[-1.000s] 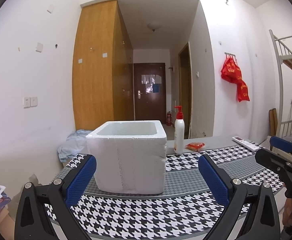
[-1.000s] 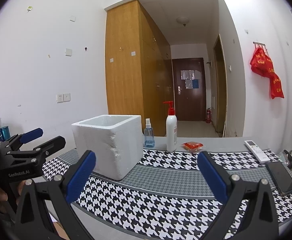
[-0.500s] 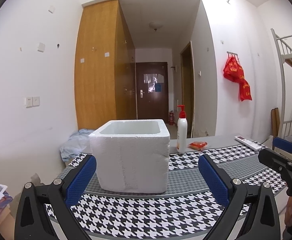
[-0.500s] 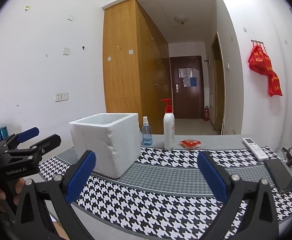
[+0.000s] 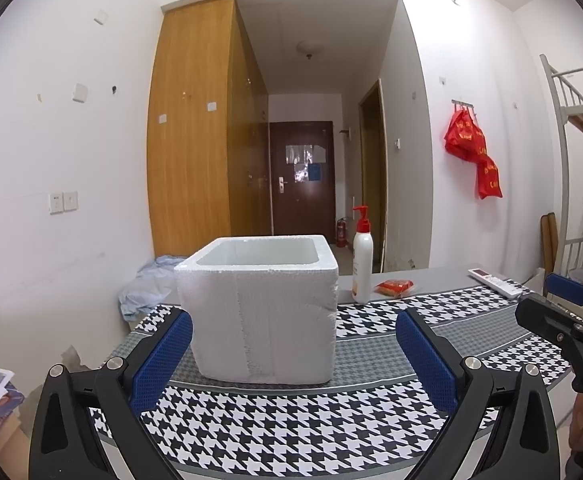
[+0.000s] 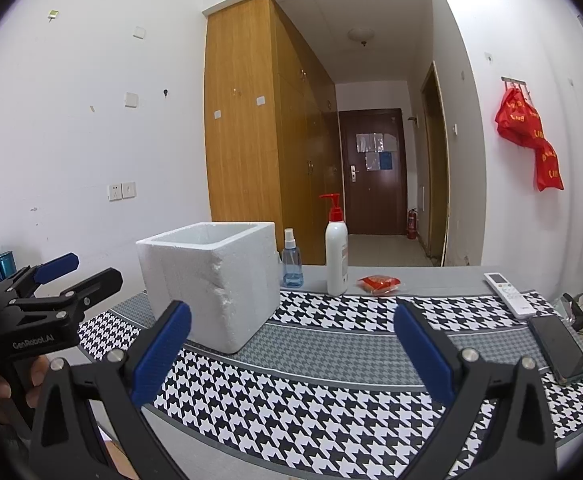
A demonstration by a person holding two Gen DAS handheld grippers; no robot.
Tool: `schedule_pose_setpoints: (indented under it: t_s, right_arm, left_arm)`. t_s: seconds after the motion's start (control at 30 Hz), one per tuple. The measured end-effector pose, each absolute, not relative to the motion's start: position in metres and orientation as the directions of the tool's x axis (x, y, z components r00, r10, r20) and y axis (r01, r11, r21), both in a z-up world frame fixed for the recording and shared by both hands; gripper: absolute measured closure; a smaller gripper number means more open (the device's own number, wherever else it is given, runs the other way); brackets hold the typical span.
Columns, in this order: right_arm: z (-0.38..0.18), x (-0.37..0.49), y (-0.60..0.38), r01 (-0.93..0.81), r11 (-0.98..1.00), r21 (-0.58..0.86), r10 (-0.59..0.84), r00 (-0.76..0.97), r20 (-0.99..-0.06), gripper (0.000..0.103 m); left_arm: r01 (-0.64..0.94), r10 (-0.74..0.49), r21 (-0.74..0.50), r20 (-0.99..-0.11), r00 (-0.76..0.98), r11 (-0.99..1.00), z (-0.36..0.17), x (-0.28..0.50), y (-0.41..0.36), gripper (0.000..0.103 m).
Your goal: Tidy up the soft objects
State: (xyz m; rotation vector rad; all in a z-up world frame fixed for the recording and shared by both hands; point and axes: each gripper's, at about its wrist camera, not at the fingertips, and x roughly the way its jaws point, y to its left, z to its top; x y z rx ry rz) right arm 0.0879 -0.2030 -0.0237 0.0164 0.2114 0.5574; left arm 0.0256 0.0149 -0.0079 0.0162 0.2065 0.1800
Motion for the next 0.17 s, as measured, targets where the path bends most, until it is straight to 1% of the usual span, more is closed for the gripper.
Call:
schedule_pose_setpoints:
  t_s: [0.17]
  right_arm:
    - [-0.0232, 0.0879, -0.2033, -0.523, 0.849, 0.074, 0.526, 0.828, -0.193, 0.001]
  left_arm:
    - [-0.177, 0.180, 0.035, -0.206, 0.962, 0.984, -0.0083, 0.0255, 0.0155, 0.001]
